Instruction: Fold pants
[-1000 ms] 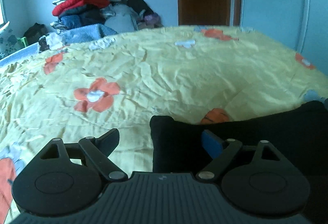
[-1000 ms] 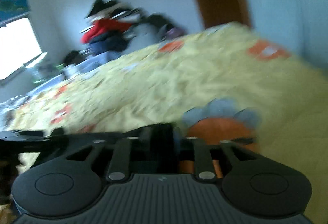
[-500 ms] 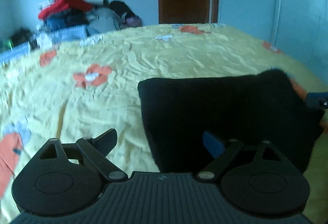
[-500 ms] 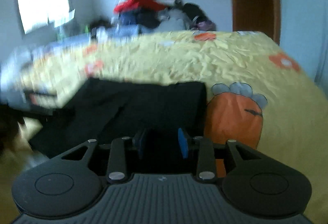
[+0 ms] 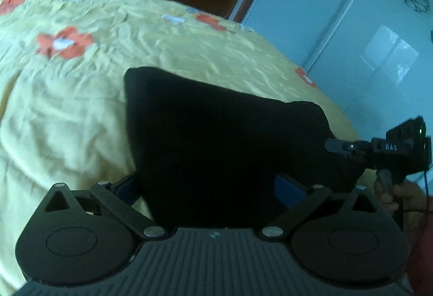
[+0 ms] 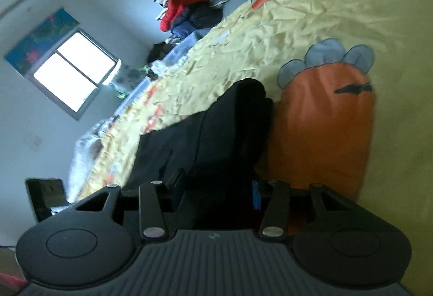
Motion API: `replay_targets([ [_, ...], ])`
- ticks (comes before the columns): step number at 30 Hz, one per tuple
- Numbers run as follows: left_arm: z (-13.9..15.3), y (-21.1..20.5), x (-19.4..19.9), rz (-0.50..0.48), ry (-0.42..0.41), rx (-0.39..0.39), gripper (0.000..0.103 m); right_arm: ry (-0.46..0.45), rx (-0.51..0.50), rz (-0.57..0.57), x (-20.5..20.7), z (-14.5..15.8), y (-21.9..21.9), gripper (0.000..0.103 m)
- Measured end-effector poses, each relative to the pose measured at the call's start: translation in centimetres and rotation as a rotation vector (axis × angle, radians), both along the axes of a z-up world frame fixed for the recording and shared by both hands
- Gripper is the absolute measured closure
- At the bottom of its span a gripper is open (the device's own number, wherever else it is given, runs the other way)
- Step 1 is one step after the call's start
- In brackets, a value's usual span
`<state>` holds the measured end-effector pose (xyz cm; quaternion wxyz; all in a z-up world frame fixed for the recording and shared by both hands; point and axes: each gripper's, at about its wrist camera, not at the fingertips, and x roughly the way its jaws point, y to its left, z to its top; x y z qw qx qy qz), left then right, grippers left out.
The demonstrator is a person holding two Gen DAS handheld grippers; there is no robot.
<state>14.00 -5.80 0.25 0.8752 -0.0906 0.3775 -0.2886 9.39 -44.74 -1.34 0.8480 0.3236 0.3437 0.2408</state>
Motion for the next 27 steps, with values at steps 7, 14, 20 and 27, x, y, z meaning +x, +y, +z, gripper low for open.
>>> replay_targets([
  [7, 0.0, 1.0, 0.1, 0.111, -0.016, -0.030, 0.078, -0.014, 0.002, -0.079, -0.5, -0.3, 1.2, 0.075],
  [14, 2.3, 3.5, -1.3, 0.144, -0.090, -0.058, 0.085, -0.102, 0.042, -0.083, -1.6, 3.2, 3.6, 0.079],
  [20, 5.6, 7.8, -0.7, 0.248, -0.187, -0.005, 0.085, -0.177, 0.053, 0.006, 0.9, 6.1, 8.2, 0.079],
  [27, 4.4, 10.5, 3.1, 0.320, -0.125, 0.170, 0.080, -0.109, 0.011, 0.017, 7.2, 3.6, 13.3, 0.082],
])
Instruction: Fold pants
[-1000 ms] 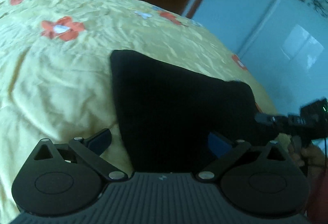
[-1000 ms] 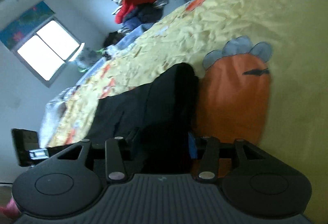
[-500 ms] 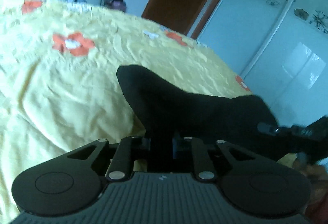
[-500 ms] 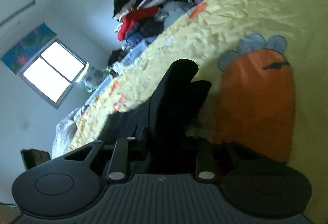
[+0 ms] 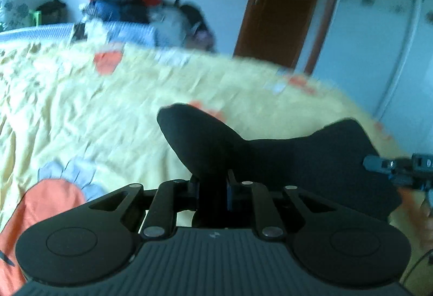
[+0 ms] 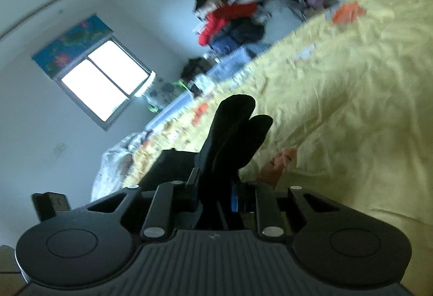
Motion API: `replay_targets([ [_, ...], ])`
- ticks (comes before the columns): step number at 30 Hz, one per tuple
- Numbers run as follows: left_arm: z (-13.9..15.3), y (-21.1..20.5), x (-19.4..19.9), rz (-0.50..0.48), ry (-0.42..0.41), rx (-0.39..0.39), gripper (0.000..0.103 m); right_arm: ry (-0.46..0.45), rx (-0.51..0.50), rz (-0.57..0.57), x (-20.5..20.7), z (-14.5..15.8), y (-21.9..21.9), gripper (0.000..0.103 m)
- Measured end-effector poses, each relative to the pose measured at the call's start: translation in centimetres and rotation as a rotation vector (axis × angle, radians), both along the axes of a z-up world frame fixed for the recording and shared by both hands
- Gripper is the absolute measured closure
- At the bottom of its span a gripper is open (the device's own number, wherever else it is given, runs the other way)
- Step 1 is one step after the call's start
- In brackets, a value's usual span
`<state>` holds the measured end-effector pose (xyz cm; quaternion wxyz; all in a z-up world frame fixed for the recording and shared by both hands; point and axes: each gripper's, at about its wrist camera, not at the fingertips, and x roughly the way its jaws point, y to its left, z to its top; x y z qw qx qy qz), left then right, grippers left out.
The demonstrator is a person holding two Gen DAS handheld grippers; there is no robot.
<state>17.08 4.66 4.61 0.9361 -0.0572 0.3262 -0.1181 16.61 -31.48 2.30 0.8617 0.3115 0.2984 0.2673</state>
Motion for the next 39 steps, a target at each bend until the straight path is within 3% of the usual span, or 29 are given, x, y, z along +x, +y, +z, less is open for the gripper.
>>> replay_targets([
  [3, -1.2, 1.0, -0.2, 0.033, 0.042, 0.027, 0.060, 0.079, -0.170, -0.073, 0.9, -1.0, 0.8, 0.075],
  [4, -1.0, 1.3, -0.7, 0.062, 0.023, 0.049, 0.052, 0.056, -0.212, -0.083, 0.5, -0.8, 0.8, 0.074],
  [6, -0.3, 1.3, -1.8, 0.132, -0.028, 0.134, 0.028, -0.006, -0.327, -0.144, -0.9, 0.3, 1.0, 0.074],
  [8, 0.8, 0.6, -2.3, 0.176, -0.095, 0.210, 0.024, -0.097, -0.440, -0.176, -1.9, 2.1, 2.0, 0.074],
  [10, 1.7, -0.6, -1.6, 0.109, -0.117, 0.174, 0.018, -0.171, -0.460, -0.103, -2.2, 3.5, 3.6, 0.074],
  [12, 1.6, -2.1, -0.9, 0.002, -0.083, 0.091, 0.008, -0.200, -0.494, -0.002, -1.7, 3.8, 5.9, 0.074],
  [14, 0.4, -3.6, -0.1, -0.052, -0.023, 0.077, 0.008, -0.175, -0.540, 0.079, -1.0, 2.9, 8.0, 0.074],
  [17, -2.2, -4.4, 0.7, -0.033, 0.035, 0.168, 0.007, -0.127, -0.609, 0.103, -0.9, 0.5, 8.8, 0.075],
  [22, -2.0, -3.3, -0.4, 0.035, 0.026, 0.119, 0.008, -0.149, -0.589, 0.040, -3.2, 1.5, 8.1, 0.074],
  [25, -1.5, -3.6, -2.0, 0.012, 0.006, 0.090, 0.003, -0.146, -0.553, 0.081, -4.3, 1.1, 8.8, 0.073],
  [29, -3.0, -5.5, -3.4, 0.004, -0.023, 0.215, 0.000, -0.122, -0.554, 0.081, -4.7, -0.5, 9.1, 0.074],
  [32, -2.7, -5.6, -4.3, 0.038, -0.017, 0.210, 0.000, -0.127, -0.565, 0.031, -5.9, 0.7, 9.5, 0.073],
  [36, -3.0, -6.2, -5.0, 0.088, -0.013, 0.235, 0.000, -0.156, -0.656, 0.069, -7.0, -0.3, 11.3, 0.056],
  [39, -2.8, -6.6, -5.5, 0.115, -0.017, 0.259, 0.000, -0.152, -0.672, 0.053, -6.9, -0.2, 11.7, 0.056],
])
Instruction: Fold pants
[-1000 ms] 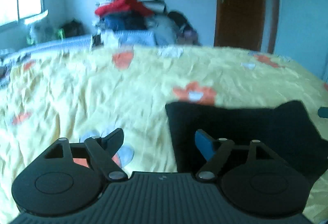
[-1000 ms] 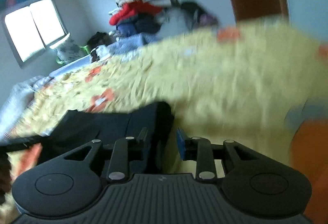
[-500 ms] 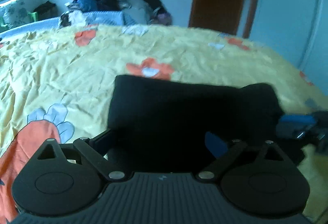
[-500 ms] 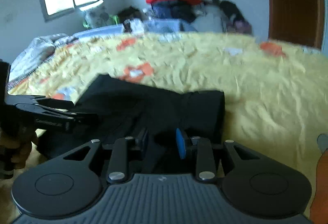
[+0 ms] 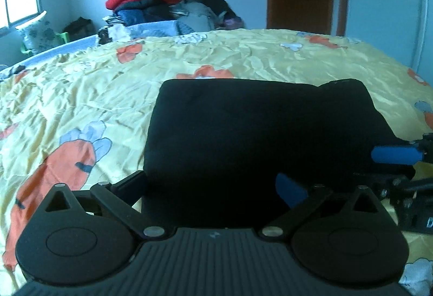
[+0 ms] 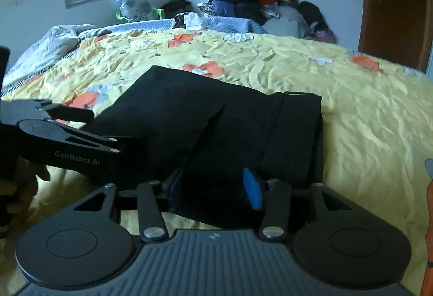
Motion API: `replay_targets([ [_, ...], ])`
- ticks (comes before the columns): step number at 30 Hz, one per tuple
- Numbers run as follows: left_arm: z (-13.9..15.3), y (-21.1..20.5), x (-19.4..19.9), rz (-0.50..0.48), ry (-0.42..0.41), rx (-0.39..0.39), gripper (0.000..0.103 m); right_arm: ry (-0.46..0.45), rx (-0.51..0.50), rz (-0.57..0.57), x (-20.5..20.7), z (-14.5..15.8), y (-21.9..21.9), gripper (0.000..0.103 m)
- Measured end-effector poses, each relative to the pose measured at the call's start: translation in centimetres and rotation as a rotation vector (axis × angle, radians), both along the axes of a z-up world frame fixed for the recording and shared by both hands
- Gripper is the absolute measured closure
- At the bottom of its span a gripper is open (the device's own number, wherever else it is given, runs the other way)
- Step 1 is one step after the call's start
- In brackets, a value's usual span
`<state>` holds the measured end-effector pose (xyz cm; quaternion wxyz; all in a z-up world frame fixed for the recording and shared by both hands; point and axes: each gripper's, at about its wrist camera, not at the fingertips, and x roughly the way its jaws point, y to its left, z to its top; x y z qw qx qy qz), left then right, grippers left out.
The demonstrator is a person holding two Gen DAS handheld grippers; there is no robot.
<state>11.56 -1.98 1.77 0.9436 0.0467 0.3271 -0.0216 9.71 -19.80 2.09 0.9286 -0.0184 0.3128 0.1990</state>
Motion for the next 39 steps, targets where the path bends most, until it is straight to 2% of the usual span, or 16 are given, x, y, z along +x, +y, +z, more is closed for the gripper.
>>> replay_targets([
  [2, 0.2, -0.2, -0.6, 0.019, 0.002, 0.003, 0.000, 0.001, 0.010, -0.034, -0.5, 0.7, 0.2, 0.052],
  [3, 0.3, -0.2, -0.8, 0.027, 0.004, 0.001, 0.000, -0.009, 0.006, -0.045, -0.9, 1.0, 0.5, 0.039],
  [4, 0.3, -0.2, -1.2, 0.033, 0.006, -0.002, 0.000, -0.027, -0.004, -0.059, -1.6, 1.3, 0.8, 0.021],
  [6, 0.4, -0.2, -1.7, 0.040, 0.006, -0.003, 0.000, -0.052, -0.025, -0.077, -2.7, 1.7, 1.5, 0.009],
  [11, 0.8, 0.0, -3.2, 0.056, 0.013, -0.024, 0.000, -0.026, -0.069, -0.108, -4.5, 2.0, 2.6, 0.007],
  [15, 1.3, 0.1, -4.5, 0.053, 0.020, -0.034, 0.000, 0.013, -0.065, -0.134, -5.8, 2.7, 2.7, 0.007],
  [19, 1.4, 0.2, -6.0, 0.031, 0.061, -0.037, 0.000, 0.076, -0.052, -0.168, -7.2, 3.7, 2.7, 0.007],
  [23, 0.6, 0.7, -8.2, 0.020, 0.055, -0.056, 0.000, 0.055, -0.014, -0.163, -8.8, 3.9, 2.4, 0.005],
  [24, 0.3, 0.9, -8.7, 0.017, 0.056, -0.065, 0.000, 0.049, -0.010, -0.165, -8.9, 3.7, 2.3, 0.000],
  [28, -1.0, 1.6, -10.0, 0.037, 0.051, -0.080, 0.000, 0.043, -0.010, -0.226, -8.6, 1.7, 2.1, 0.000],
  [34, -1.7, 2.0, -10.6, 0.051, 0.015, -0.093, 0.000, 0.046, 0.055, -0.313, -8.4, -1.8, 1.5, 0.000],
  [37, -1.8, 1.6, -10.5, 0.052, 0.015, -0.066, 0.000, 0.021, 0.012, -0.301, -8.7, -2.0, 2.3, 0.000],
  [39, -1.8, 1.8, -10.5, 0.052, 0.018, -0.077, 0.000, 0.032, 0.016, -0.303, -8.6, -2.1, 2.2, 0.000],
])
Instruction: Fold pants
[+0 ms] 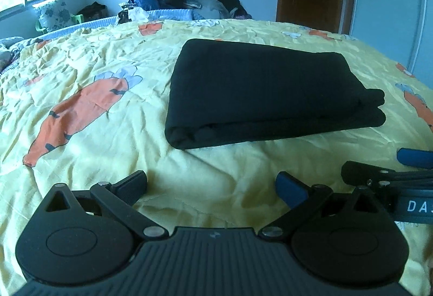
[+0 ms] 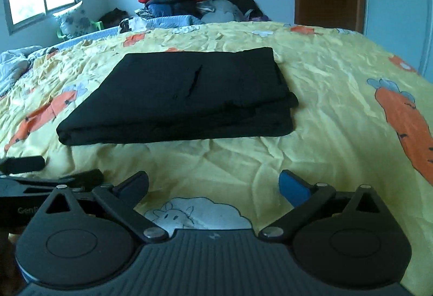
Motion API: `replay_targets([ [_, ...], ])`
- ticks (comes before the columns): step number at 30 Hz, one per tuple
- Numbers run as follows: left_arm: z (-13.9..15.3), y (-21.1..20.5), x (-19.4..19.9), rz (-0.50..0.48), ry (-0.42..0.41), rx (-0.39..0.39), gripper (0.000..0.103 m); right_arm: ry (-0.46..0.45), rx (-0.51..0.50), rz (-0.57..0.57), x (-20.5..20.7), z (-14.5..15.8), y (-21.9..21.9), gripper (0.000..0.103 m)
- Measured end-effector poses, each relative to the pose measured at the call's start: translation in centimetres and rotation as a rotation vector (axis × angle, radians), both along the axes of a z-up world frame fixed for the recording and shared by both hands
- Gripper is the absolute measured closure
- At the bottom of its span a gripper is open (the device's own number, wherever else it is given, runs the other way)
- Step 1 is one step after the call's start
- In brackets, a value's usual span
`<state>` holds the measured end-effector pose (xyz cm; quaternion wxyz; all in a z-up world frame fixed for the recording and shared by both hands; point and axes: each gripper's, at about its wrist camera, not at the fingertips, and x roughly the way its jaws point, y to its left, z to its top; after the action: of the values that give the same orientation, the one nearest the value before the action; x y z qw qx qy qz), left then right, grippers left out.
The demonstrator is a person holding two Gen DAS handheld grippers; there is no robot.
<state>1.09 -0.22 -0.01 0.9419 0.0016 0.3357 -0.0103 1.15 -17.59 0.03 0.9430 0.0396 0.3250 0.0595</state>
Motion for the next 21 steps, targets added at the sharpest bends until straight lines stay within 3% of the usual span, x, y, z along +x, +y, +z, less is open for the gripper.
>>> replay_targets([
  [21, 0.04, 0.14, 0.02, 0.009, 0.001, -0.002, 0.000, 0.004, -0.107, -0.027, -0.06, -0.39, 0.21, 0.000],
])
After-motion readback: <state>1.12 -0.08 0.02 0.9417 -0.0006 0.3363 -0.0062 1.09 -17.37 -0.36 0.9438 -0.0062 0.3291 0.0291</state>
